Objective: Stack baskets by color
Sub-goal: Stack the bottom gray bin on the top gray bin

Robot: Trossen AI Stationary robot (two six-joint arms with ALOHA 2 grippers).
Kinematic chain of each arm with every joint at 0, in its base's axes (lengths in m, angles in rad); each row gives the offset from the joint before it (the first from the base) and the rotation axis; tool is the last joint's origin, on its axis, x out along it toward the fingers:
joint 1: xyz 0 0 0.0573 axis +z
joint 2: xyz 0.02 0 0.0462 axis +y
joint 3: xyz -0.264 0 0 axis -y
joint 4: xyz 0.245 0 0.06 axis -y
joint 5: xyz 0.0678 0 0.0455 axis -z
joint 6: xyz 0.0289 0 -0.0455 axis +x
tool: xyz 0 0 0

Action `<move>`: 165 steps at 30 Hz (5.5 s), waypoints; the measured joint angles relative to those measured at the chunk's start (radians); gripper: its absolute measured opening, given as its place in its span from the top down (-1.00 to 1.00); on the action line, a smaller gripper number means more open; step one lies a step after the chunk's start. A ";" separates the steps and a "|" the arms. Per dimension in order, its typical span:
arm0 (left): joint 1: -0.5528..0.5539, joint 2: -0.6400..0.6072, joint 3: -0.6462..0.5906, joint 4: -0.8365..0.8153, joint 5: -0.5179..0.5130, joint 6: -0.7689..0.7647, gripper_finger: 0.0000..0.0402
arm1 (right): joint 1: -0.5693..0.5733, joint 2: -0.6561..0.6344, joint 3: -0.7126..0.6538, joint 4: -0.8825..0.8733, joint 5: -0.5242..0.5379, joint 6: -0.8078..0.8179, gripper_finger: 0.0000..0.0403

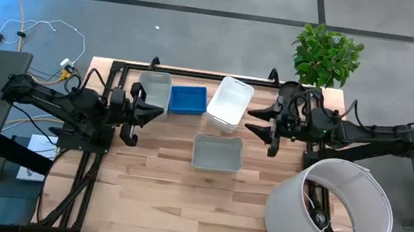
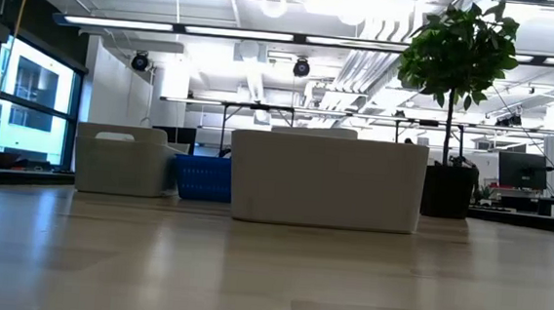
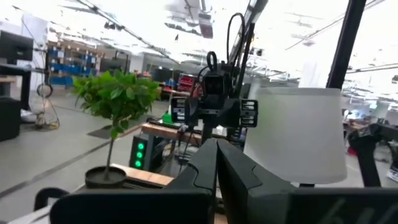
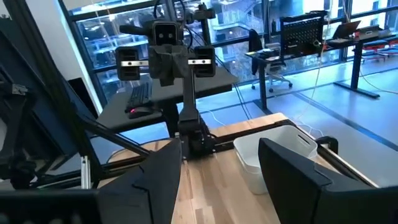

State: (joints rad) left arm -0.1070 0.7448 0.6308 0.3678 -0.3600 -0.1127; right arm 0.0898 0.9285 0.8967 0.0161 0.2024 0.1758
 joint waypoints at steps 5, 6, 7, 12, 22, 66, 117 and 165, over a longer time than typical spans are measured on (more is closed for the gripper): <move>0.000 0.000 0.000 -0.001 -0.002 0.027 1.00 | 0.001 0.001 0.000 0.003 -0.021 0.000 0.00; 0.000 0.001 0.000 -0.001 -0.002 0.027 1.00 | 0.001 0.001 0.000 0.003 -0.021 -0.001 0.00; 0.000 0.001 0.000 -0.001 -0.002 0.027 1.00 | 0.001 0.000 0.000 0.003 -0.021 0.000 0.00; 0.000 0.001 0.000 -0.002 -0.003 0.029 1.00 | 0.001 0.000 0.000 0.003 -0.021 0.002 0.00; 0.000 0.156 0.154 -0.221 -0.087 0.011 0.66 | 0.001 -0.001 0.000 0.003 0.017 0.034 0.00; 0.029 0.931 0.382 -0.749 0.055 -1.012 0.51 | 0.000 0.001 0.000 -0.061 0.055 0.078 0.00; 0.469 -0.006 0.384 -1.243 -0.376 -0.582 1.00 | 0.000 0.002 0.000 -0.081 0.083 0.086 0.00; 0.660 0.435 0.805 -1.514 -0.198 0.696 1.00 | 0.000 0.078 0.000 -0.057 0.086 0.135 0.00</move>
State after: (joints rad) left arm 0.5527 1.1803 1.4353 -1.1466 -0.5576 0.5837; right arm 0.0903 1.0061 0.8963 -0.0406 0.2886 0.3110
